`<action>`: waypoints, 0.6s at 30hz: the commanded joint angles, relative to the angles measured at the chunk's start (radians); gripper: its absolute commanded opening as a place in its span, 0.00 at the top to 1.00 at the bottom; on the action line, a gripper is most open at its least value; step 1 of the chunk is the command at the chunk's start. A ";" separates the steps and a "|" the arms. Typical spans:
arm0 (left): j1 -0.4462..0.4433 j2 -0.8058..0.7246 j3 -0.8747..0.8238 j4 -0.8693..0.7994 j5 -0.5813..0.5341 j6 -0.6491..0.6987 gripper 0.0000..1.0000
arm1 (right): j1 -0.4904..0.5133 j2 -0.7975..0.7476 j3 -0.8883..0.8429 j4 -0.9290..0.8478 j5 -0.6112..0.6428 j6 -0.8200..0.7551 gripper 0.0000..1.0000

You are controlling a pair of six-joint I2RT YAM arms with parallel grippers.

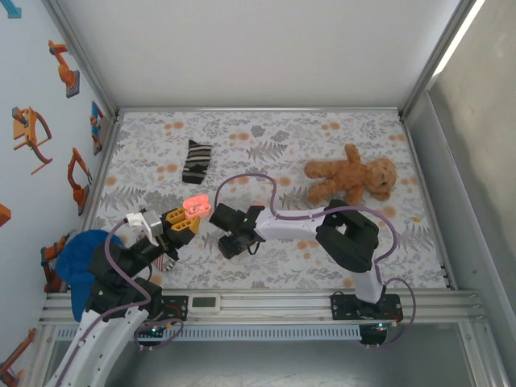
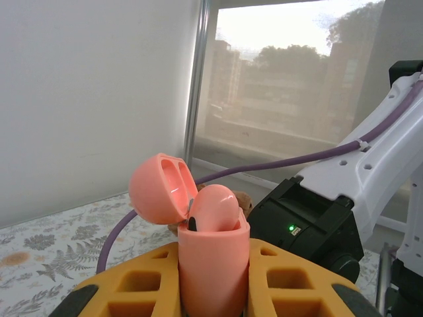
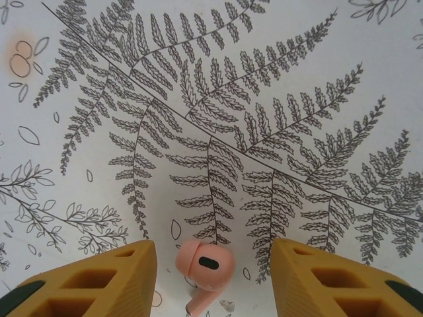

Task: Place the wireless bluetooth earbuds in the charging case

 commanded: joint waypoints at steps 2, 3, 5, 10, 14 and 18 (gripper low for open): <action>-0.004 -0.007 0.022 0.018 0.000 0.016 1.00 | -0.004 0.018 0.034 -0.007 -0.011 0.007 0.54; -0.004 -0.007 0.021 0.017 0.000 0.016 1.00 | -0.003 0.021 0.034 -0.008 -0.013 0.006 0.54; -0.004 -0.008 0.021 0.020 0.000 0.016 1.00 | -0.004 0.024 0.034 -0.013 -0.013 0.006 0.55; -0.004 -0.003 0.021 0.017 0.000 0.016 1.00 | -0.003 0.035 0.039 -0.027 -0.017 0.004 0.61; -0.004 -0.005 0.019 0.017 -0.001 0.016 1.00 | -0.002 0.042 0.038 -0.043 -0.017 0.003 0.62; -0.004 -0.003 0.019 0.017 -0.001 0.016 1.00 | 0.000 0.046 0.033 -0.048 -0.012 0.001 0.63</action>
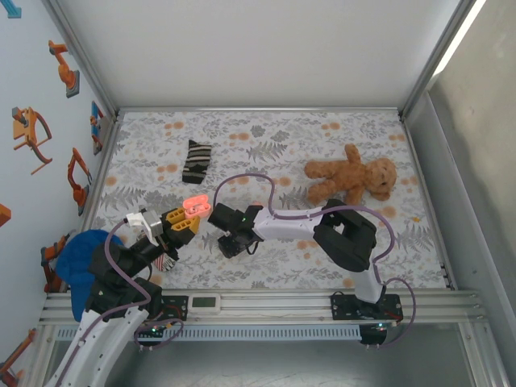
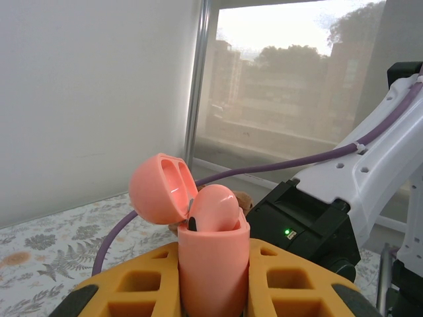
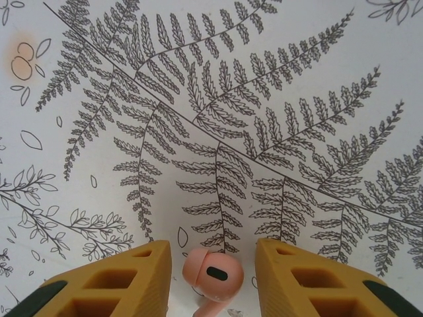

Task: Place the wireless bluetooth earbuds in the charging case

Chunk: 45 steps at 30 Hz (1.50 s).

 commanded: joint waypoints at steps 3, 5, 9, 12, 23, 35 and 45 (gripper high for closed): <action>-0.004 -0.003 0.019 0.018 0.002 0.016 1.00 | 0.001 0.037 0.019 -0.054 0.008 -0.005 0.64; -0.004 -0.005 0.019 0.015 0.002 0.016 1.00 | 0.002 0.037 0.018 -0.059 0.012 -0.006 0.64; -0.004 -0.004 0.019 0.016 0.000 0.016 1.00 | 0.007 0.043 0.030 -0.085 0.029 -0.023 0.67; -0.005 -0.005 0.019 0.016 0.000 0.014 1.00 | 0.010 0.043 0.036 -0.098 0.039 -0.031 0.70; -0.004 -0.004 0.023 0.011 -0.002 0.014 1.00 | 0.014 -0.012 0.004 -0.076 0.069 -0.039 0.72; -0.004 -0.002 0.024 0.013 -0.007 0.012 1.00 | 0.011 -0.122 -0.046 -0.038 0.123 -0.048 0.75; -0.004 0.025 0.025 0.027 -0.011 0.006 1.00 | -0.007 -0.278 -0.086 -0.019 0.198 -0.060 0.77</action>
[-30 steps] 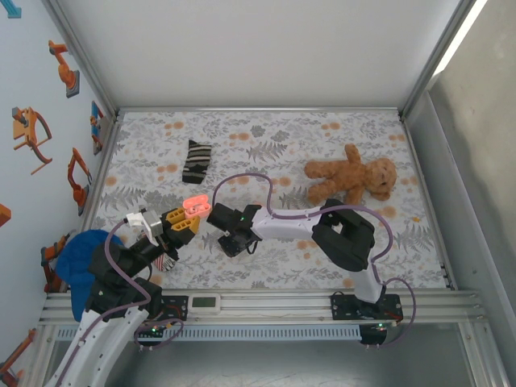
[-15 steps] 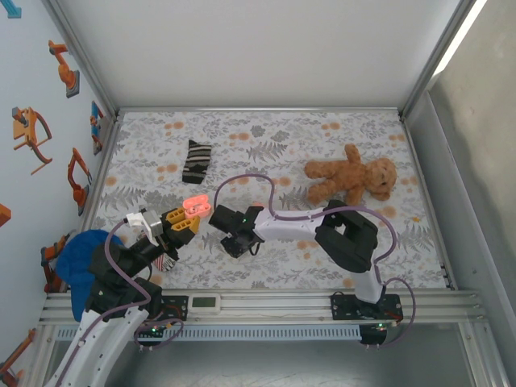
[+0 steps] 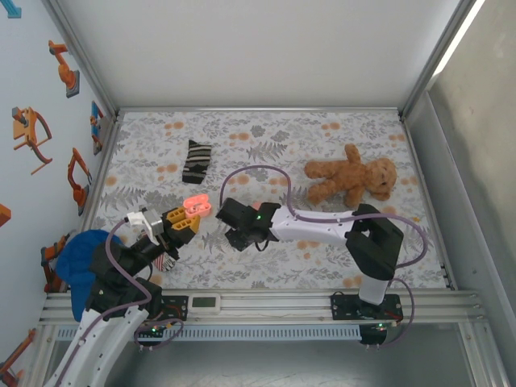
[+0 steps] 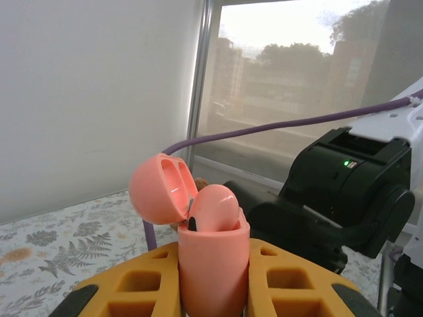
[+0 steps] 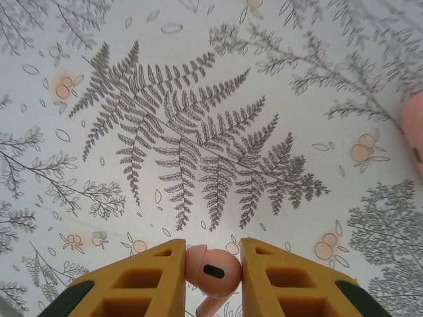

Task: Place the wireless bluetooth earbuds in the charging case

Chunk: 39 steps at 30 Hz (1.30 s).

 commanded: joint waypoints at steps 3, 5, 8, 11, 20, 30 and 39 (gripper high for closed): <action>-0.005 0.022 0.020 0.040 -0.012 -0.001 1.00 | -0.016 -0.128 -0.022 0.012 0.092 -0.017 0.77; -0.005 0.031 0.011 0.060 -0.015 -0.007 1.00 | -0.023 -0.175 -0.024 0.012 0.110 -0.023 0.77; -0.004 0.048 -0.002 0.103 -0.017 -0.019 1.00 | -0.026 -0.237 -0.023 0.015 0.142 -0.033 0.77; -0.004 0.073 -0.018 0.153 -0.023 -0.031 1.00 | -0.033 -0.303 -0.022 0.032 0.165 -0.045 0.77; -0.004 0.185 -0.035 0.283 -0.020 -0.041 1.00 | -0.037 -0.446 0.014 0.107 0.189 -0.132 0.77; -0.004 0.272 -0.035 0.414 0.002 -0.051 1.00 | -0.038 -0.525 0.067 0.307 0.092 -0.240 0.77; -0.006 0.327 -0.029 0.478 0.011 -0.050 1.00 | -0.037 -0.479 0.135 0.416 -0.007 -0.285 0.77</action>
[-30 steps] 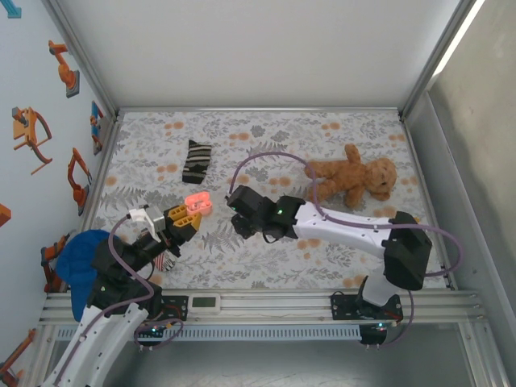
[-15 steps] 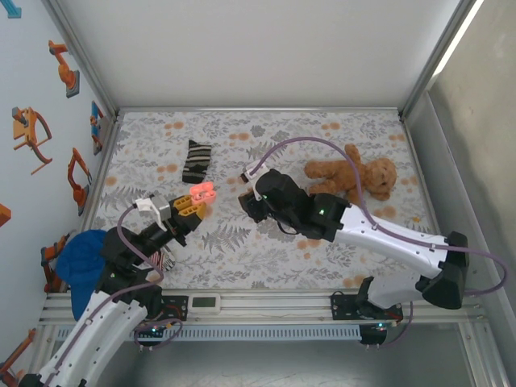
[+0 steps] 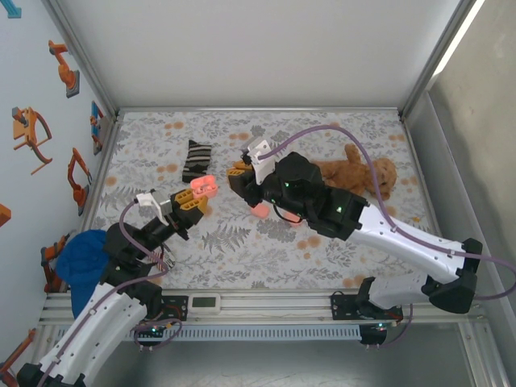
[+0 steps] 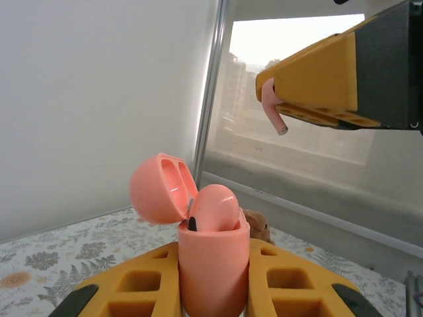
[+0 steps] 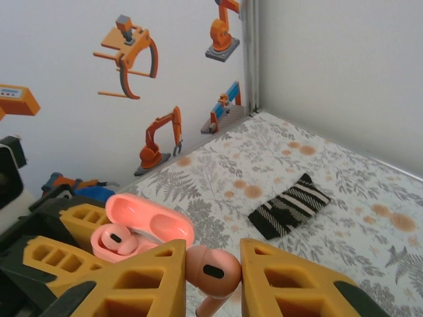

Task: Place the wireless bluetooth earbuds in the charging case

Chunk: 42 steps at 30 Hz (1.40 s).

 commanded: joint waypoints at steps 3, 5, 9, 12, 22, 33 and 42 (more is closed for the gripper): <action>-0.006 0.044 0.007 0.124 0.035 -0.024 1.00 | -0.003 0.042 0.061 0.103 -0.062 -0.031 0.77; -0.006 0.062 0.009 0.155 0.035 -0.032 1.00 | -0.003 0.058 0.065 0.114 -0.068 -0.029 0.77; -0.009 0.087 0.020 0.174 0.038 -0.031 1.00 | -0.003 0.082 0.071 0.115 -0.062 -0.031 0.77; -0.008 0.094 0.027 0.180 0.038 -0.028 1.00 | -0.003 0.091 0.067 0.109 -0.052 -0.033 0.77; -0.012 0.096 0.033 0.194 0.032 -0.037 1.00 | -0.001 0.102 0.037 0.092 -0.027 -0.024 0.78; -0.013 0.090 0.034 0.196 0.024 -0.038 1.00 | -0.003 0.125 0.031 0.079 -0.030 -0.023 0.78; -0.015 0.089 0.036 0.210 0.010 -0.044 1.00 | -0.002 0.133 0.026 0.055 -0.022 -0.023 0.78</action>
